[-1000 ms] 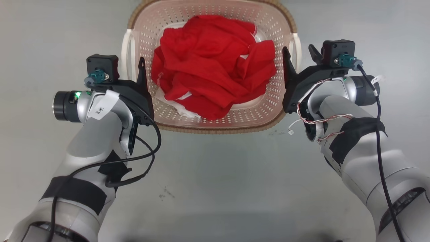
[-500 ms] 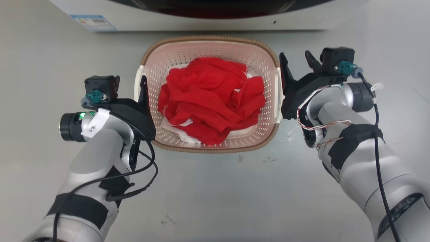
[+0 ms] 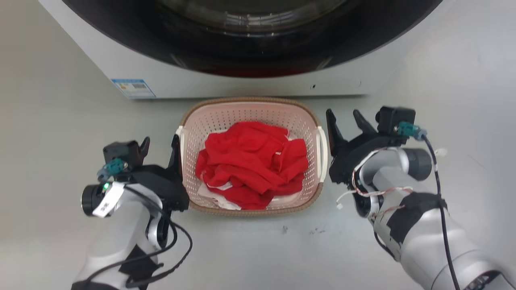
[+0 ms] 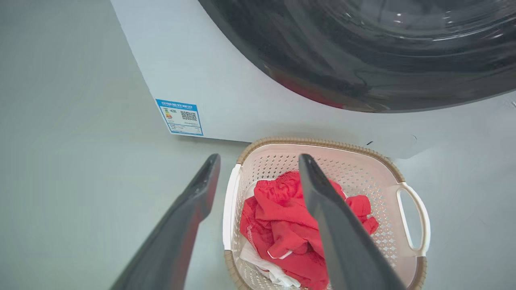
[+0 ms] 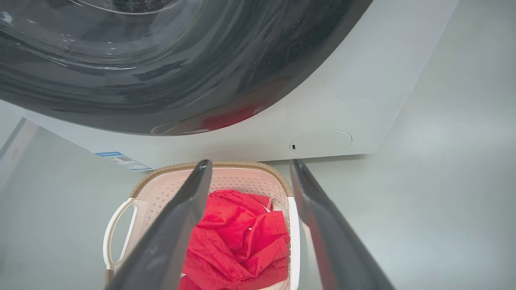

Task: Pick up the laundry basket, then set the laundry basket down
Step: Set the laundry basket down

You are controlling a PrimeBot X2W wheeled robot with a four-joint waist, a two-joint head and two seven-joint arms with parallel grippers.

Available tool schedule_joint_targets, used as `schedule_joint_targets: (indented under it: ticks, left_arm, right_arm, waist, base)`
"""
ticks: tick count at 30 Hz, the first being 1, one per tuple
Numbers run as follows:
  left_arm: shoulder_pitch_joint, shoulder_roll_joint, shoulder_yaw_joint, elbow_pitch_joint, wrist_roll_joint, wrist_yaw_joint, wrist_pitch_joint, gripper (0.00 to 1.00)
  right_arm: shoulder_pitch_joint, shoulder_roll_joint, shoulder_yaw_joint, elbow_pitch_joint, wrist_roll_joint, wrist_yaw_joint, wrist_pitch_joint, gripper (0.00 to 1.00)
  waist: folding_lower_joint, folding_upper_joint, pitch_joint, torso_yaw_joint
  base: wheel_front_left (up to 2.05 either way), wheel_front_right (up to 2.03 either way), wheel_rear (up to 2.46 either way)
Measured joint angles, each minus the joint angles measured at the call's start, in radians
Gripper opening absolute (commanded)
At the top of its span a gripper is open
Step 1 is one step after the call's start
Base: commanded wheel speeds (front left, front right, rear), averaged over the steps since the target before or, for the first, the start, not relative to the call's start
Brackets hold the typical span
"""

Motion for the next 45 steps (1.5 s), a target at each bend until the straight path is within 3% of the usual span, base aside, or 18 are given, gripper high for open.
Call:
schedule_joint_targets:
  ticks: [26, 37, 45]
  left_arm:
    - [0.578, 0.044, 0.086, -0.421, 0.156, 0.062, 0.000, 1.00]
    - [0.744, 0.053, 0.147, -0.613, 0.212, 0.072, 0.000, 1.00]
    - [0.810, 0.055, 0.199, -0.724, 0.238, 0.079, 0.000, 1.00]
  right_arm:
    - [0.549, -0.054, -0.145, -0.377, -0.220, -0.025, 0.000, 1.00]
    - [0.724, -0.089, -0.253, -0.576, -0.337, -0.034, 0.000, 1.00]
    - [0.810, -0.087, -0.392, -0.672, -0.444, -0.035, 0.000, 1.00]
  waist:
    - [-0.0001, -0.0001, -0.381, -0.007]
    - [-0.0001, -0.0001, -0.465, -0.016]
    - [0.0001, 0.0001, -0.474, -0.023]
  base:
    - [0.00, 0.00, 0.00]
    - [0.00, 0.00, 0.00]
    - [0.00, 0.00, 0.00]
